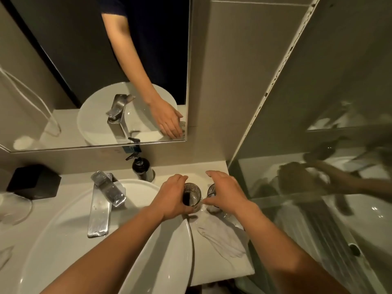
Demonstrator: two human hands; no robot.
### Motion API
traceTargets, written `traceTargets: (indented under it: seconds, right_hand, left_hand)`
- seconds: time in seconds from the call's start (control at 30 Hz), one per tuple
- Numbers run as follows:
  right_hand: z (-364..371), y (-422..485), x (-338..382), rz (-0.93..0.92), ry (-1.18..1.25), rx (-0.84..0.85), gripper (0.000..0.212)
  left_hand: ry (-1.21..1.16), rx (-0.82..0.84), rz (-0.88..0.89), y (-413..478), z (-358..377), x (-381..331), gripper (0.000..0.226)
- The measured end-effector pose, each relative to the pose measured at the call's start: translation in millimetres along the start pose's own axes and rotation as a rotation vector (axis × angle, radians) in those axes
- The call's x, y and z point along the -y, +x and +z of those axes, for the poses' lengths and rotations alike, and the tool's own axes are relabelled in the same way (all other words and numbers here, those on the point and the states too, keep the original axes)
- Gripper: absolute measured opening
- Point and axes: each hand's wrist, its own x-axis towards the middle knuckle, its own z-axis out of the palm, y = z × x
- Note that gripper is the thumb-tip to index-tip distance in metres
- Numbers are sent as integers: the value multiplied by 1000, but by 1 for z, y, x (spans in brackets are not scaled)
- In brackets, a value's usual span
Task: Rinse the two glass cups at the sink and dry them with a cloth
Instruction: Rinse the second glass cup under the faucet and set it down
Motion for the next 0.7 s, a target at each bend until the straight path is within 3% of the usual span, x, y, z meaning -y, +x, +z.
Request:
traceTargets:
  seconds: [0.1, 0.3, 0.47, 0.7]
  right_hand:
    - [-19, -18, -20, 116, -2, -35, 100]
    - [-10, -22, -32, 219, -118, 127, 89]
    - [6, -29, -37, 224, -51, -2, 65]
    - [-41, -78, -9, 195, -120, -132, 64]
  left_hand:
    - [45, 19, 104, 7, -1, -27, 108]
    - [154, 80, 101, 28, 21, -65, 86]
    - [103, 44, 101, 33, 36, -68, 79]
    - [-149, -83, 218, -13, -2, -89, 81]
